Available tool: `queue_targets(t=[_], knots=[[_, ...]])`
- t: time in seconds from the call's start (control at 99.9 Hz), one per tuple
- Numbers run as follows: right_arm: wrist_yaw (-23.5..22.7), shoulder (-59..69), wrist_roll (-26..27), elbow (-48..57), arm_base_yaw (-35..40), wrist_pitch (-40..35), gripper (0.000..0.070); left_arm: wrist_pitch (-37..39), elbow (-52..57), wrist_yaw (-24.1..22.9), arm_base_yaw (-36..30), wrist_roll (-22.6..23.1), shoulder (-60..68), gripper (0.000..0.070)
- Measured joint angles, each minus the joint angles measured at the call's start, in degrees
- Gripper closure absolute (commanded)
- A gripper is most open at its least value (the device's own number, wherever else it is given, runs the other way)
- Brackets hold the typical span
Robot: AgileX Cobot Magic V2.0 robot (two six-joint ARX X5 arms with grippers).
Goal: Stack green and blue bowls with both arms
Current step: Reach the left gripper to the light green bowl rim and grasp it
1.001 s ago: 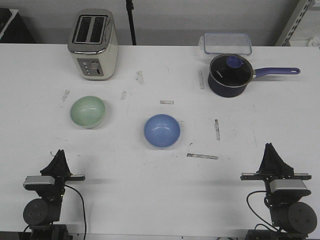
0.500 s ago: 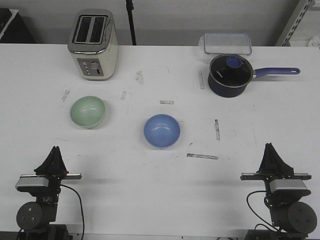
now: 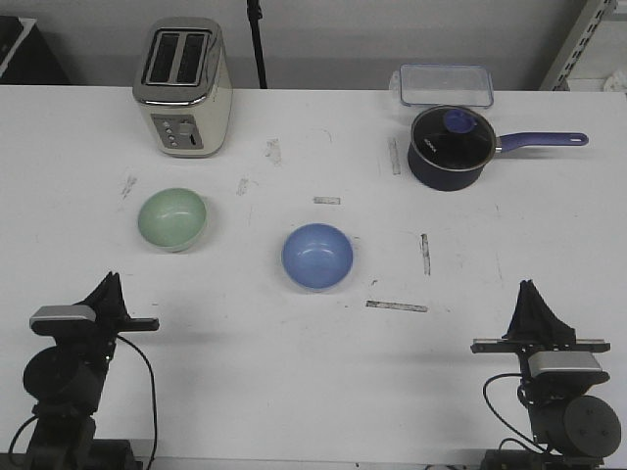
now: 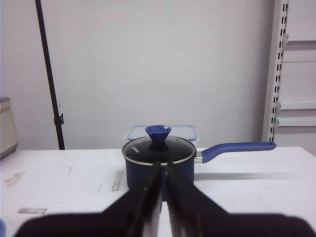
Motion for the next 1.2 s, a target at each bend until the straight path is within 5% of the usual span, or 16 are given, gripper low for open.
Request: queue_targets(t=[0.5,0.931,1.201], knots=[[0.0,0.0,0.0,0.0,0.0,0.0,0.0691,-5.3,19.1,0.0,0.0,0.0,27.6,0.0699],[0.0,0.0,0.0,0.0,0.0,0.0,0.0692,-30.9,43.8,0.2,3.1,-8.4,47.4,0.0699],[0.0,0.0,0.0,0.0,0.0,0.0,0.0692,-40.6,55.7,14.2,8.4,-17.7,57.2,0.0699]])
